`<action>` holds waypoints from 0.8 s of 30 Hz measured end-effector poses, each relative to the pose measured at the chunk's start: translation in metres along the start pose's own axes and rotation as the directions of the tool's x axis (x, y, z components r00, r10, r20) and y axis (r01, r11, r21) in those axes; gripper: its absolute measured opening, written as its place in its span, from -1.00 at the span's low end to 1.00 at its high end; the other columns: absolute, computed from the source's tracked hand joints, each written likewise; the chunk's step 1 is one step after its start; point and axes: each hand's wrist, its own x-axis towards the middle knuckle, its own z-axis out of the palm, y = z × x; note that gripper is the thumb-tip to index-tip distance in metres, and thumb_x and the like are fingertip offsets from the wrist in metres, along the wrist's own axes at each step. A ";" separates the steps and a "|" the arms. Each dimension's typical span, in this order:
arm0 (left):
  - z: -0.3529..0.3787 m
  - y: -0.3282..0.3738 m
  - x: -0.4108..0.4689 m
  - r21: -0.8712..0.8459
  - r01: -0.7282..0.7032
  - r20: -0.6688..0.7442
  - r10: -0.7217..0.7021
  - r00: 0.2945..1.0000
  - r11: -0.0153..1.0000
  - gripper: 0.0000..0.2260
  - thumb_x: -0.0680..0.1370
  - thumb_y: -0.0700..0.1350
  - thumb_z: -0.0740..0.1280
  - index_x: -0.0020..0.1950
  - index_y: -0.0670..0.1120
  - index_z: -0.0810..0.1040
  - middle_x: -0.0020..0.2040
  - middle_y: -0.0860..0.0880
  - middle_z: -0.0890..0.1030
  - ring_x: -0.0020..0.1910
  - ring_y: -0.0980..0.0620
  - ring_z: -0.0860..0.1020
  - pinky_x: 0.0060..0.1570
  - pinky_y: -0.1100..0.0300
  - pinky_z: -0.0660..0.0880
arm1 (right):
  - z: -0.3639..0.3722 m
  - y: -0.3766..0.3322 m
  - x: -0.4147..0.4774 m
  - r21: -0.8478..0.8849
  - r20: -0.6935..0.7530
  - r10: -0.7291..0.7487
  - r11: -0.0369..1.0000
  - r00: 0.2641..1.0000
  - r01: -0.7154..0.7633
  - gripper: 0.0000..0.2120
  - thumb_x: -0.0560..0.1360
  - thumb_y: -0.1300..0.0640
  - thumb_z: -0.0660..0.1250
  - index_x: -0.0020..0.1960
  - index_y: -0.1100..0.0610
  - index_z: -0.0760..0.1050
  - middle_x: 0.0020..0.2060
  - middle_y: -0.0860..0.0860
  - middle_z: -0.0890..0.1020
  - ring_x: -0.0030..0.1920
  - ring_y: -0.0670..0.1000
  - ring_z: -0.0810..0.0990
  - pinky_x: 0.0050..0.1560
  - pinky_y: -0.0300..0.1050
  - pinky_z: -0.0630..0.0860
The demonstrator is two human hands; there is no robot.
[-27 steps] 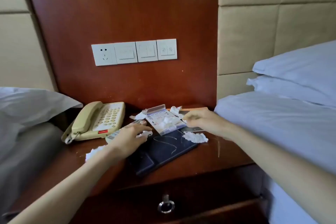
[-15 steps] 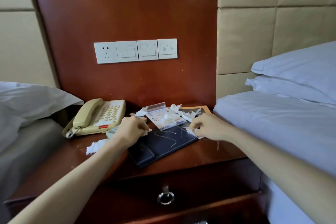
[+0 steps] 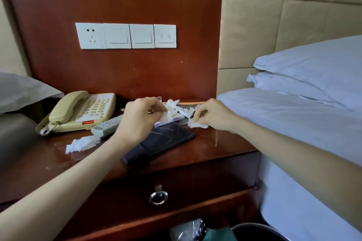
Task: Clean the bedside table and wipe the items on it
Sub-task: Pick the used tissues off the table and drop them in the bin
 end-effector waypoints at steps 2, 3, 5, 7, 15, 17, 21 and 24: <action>0.007 0.019 -0.005 -0.062 -0.029 0.035 0.031 0.999 0.998 -0.87 0.43 -0.29 0.41 -0.19 -0.06 0.64 -0.29 0.16 0.61 -0.29 0.32 0.53 -0.24 0.56 0.36 | -0.012 0.001 -0.008 0.024 0.014 0.016 1.000 1.000 -0.016 -0.71 0.35 0.39 0.34 -0.35 0.03 0.61 -0.47 -0.19 0.57 -0.46 -0.24 0.46 -0.45 -0.42 0.36; 0.012 0.028 -0.009 -0.088 -0.030 0.061 0.036 0.998 0.996 -0.87 0.42 -0.30 0.41 -0.19 -0.07 0.64 -0.27 0.11 0.63 -0.30 0.33 0.53 -0.24 0.55 0.36 | -0.019 0.003 -0.013 0.033 0.025 0.029 0.999 0.999 -0.030 -0.73 0.35 0.39 0.34 -0.34 0.05 0.62 -0.48 -0.18 0.57 -0.49 -0.22 0.46 -0.47 -0.38 0.40; 0.022 0.043 -0.019 -0.152 -0.017 0.112 0.034 0.993 0.988 -0.87 0.43 -0.30 0.41 -0.19 -0.07 0.64 -0.23 0.05 0.66 -0.32 0.29 0.53 -0.23 0.49 0.39 | -0.031 0.008 -0.027 0.058 0.048 0.063 0.996 0.997 -0.066 -0.75 0.37 0.41 0.31 -0.31 0.11 0.62 -0.48 -0.13 0.58 -0.52 -0.18 0.47 -0.52 -0.30 0.42; 0.033 0.058 -0.032 -0.232 0.003 0.170 0.037 0.985 0.973 -0.88 0.43 -0.30 0.41 -0.19 -0.08 0.65 -0.20 0.03 0.68 -0.31 0.21 0.57 -0.17 0.38 0.46 | -0.042 0.015 -0.044 0.087 0.085 0.090 0.991 0.992 -0.097 -0.75 0.38 0.42 0.28 -0.29 0.13 0.62 -0.49 -0.07 0.59 -0.54 -0.15 0.49 -0.53 -0.28 0.38; 0.077 0.105 -0.081 -0.347 -0.023 0.428 0.180 0.886 0.938 -0.85 0.40 -0.26 0.41 -0.25 0.00 0.65 -0.42 0.14 0.60 -0.41 0.23 0.51 -0.37 0.44 0.38 | -0.064 0.043 -0.127 -0.006 0.446 0.221 0.970 0.867 -0.244 -0.78 0.34 0.40 0.27 -0.25 0.17 0.64 -0.40 0.13 0.63 -0.46 -0.09 0.50 -0.48 -0.32 0.41; 0.090 0.109 -0.089 -0.370 -0.009 0.486 0.202 0.850 0.929 -0.83 0.40 -0.29 0.40 -0.25 -0.02 0.65 -0.45 0.11 0.59 -0.48 0.27 0.49 -0.43 0.49 0.32 | -0.057 0.051 -0.140 -0.056 0.505 0.265 0.960 0.822 -0.275 -0.79 0.35 0.41 0.27 -0.22 0.20 0.64 -0.43 0.02 0.63 -0.45 -0.13 0.51 -0.46 -0.33 0.42; 0.119 0.104 -0.105 -0.330 0.047 0.593 0.168 0.787 0.943 -0.87 0.37 -0.27 0.44 -0.25 -0.04 0.66 -0.41 0.07 0.62 -0.47 0.25 0.52 -0.45 0.48 0.33 | -0.037 0.065 -0.149 -0.154 0.566 0.354 0.933 0.745 -0.326 -0.84 0.40 0.41 0.30 -0.09 0.33 0.63 -0.36 0.10 0.62 -0.47 -0.14 0.53 -0.44 -0.32 0.47; 0.144 0.096 -0.121 -0.247 0.129 0.694 0.082 0.716 0.961 -0.89 0.35 -0.23 0.45 -0.25 -0.02 0.64 -0.31 -0.02 0.67 -0.39 0.11 0.56 -0.43 0.38 0.41 | -0.017 0.072 -0.155 -0.221 0.627 0.420 0.904 0.657 -0.367 -0.89 0.42 0.40 0.34 -0.08 0.36 0.61 -0.32 0.18 0.58 -0.42 -0.04 0.53 -0.45 -0.31 0.49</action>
